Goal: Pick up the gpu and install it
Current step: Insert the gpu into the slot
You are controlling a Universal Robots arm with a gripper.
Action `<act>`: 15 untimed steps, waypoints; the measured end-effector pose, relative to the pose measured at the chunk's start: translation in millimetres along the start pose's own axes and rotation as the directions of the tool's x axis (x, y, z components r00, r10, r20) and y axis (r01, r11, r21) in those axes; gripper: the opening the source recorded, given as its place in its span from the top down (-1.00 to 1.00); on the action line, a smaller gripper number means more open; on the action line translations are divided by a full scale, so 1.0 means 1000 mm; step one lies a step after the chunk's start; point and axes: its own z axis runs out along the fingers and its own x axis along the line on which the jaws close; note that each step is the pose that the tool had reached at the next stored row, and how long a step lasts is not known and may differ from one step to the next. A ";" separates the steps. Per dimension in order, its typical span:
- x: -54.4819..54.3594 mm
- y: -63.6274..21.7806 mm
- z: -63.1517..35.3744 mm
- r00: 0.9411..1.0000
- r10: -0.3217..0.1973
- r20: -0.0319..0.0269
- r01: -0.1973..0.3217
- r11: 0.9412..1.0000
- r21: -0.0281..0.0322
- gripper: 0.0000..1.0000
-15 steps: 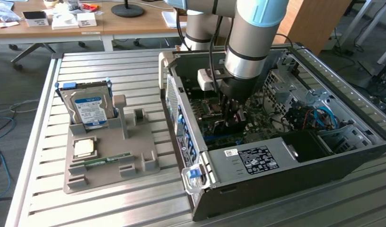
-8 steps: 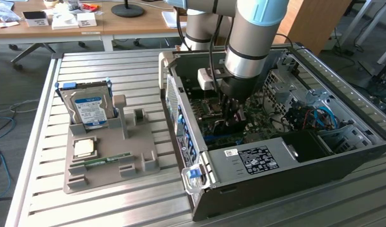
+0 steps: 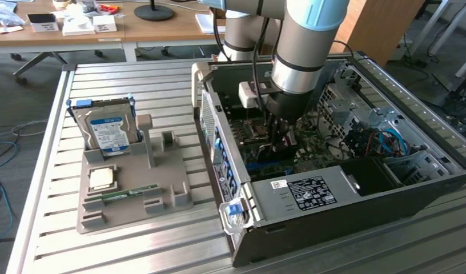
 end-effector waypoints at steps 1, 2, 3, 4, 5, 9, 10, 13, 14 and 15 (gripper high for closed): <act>0.000 0.0000 0.0001 1.000 0.000 0.001 0.000 1.000 0.000 0.47; 0.000 0.0000 0.0002 1.000 0.000 0.001 0.000 1.000 0.000 0.47; 0.000 0.0000 0.0002 1.000 0.000 0.001 0.000 1.000 0.000 0.47; 0.000 0.0000 0.0003 1.000 0.000 0.001 0.000 1.000 0.000 0.47; 0.000 -0.0001 0.0002 1.000 0.000 0.001 0.000 1.000 0.000 0.47; 0.000 0.0000 0.0008 1.000 0.000 0.001 0.000 1.000 0.000 0.47; 0.000 0.0000 0.0010 1.000 0.000 0.001 0.000 1.000 0.000 0.47; 0.000 0.0000 0.0014 1.000 0.000 0.000 0.000 1.000 0.000 0.47; 0.000 0.0000 0.0016 1.000 0.000 0.001 0.000 1.000 0.000 0.47; 0.000 0.0000 0.0018 1.000 0.000 0.001 0.000 1.000 0.000 0.47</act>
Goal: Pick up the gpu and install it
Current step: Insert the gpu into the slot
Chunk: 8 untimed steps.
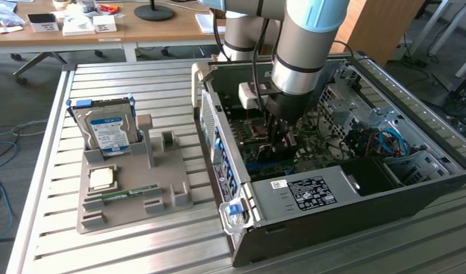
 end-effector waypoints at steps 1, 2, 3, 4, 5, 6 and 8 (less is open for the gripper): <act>0.000 0.0000 0.0003 1.000 0.000 0.000 0.000 1.000 0.000 0.47; 0.000 0.0000 0.0007 1.000 0.000 0.000 0.000 1.000 0.000 0.47; 0.000 0.0000 0.0010 1.000 0.000 0.000 0.000 1.000 0.000 0.47; 0.000 0.0000 0.0013 1.000 0.000 0.000 0.000 1.000 0.000 0.47; 0.000 0.0000 0.0016 1.000 0.000 -0.001 0.000 1.000 0.000 0.47; 0.000 0.0001 0.0018 1.000 0.000 -0.001 0.000 1.000 0.000 0.47; 0.000 0.0000 0.0020 1.000 0.000 -0.001 0.000 1.000 0.000 0.47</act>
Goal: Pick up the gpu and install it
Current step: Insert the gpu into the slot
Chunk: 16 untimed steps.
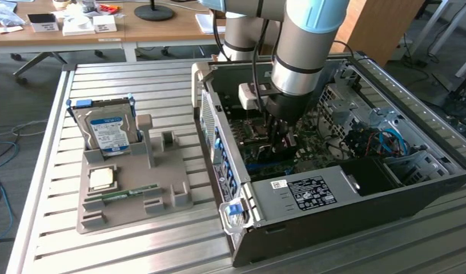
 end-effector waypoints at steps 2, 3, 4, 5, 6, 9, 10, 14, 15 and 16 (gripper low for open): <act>0.000 0.0000 -0.0002 1.000 0.000 0.001 0.000 1.000 0.000 0.47; 0.000 -0.0001 -0.0006 1.000 0.000 0.001 0.000 1.000 0.000 0.47; 0.000 -0.0001 -0.0011 1.000 0.000 0.002 0.000 1.000 0.001 0.47; 0.000 -0.0001 -0.0021 1.000 0.000 0.001 0.000 1.000 0.000 0.47; 0.000 0.0000 -0.0032 1.000 0.000 0.001 0.000 1.000 0.000 0.47; 0.000 -0.0001 -0.0037 1.000 0.000 0.001 0.000 1.000 0.000 0.47; 0.000 -0.0001 -0.0036 1.000 0.000 0.002 0.000 1.000 0.000 0.47; 0.000 0.0000 -0.0029 1.000 0.000 0.002 0.000 1.000 0.000 0.47; 0.000 0.0000 -0.0026 1.000 0.000 0.002 0.000 1.000 0.000 0.47; 0.000 0.0000 -0.0025 1.000 0.000 0.002 0.000 1.000 0.000 0.47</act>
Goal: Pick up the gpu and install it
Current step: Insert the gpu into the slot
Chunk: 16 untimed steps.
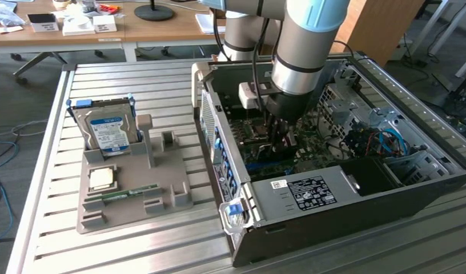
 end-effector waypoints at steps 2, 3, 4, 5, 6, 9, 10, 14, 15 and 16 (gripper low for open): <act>0.000 0.0000 0.0002 1.000 0.000 0.000 0.000 1.000 0.000 0.47; 0.000 0.0000 0.0004 1.000 0.000 0.000 0.000 1.000 0.000 0.47; 0.000 0.0000 0.0006 1.000 0.000 0.000 0.000 1.000 0.000 0.47; 0.000 0.0000 0.0011 1.000 0.000 0.000 0.000 1.000 0.000 0.47; 0.000 0.0000 0.0015 1.000 0.000 0.000 0.000 1.000 0.000 0.47; 0.000 0.0001 0.0022 1.000 0.000 0.000 0.000 1.000 0.000 0.47; 0.000 0.0001 0.0025 1.000 0.000 -0.001 0.000 1.000 0.000 0.47; 0.000 0.0001 0.0035 1.000 0.000 0.000 0.000 1.000 0.000 0.47; 0.000 0.0001 0.0035 1.000 0.000 0.000 0.000 1.000 0.000 0.47; 0.000 0.0001 0.0036 1.000 0.000 0.001 0.000 1.000 0.000 0.47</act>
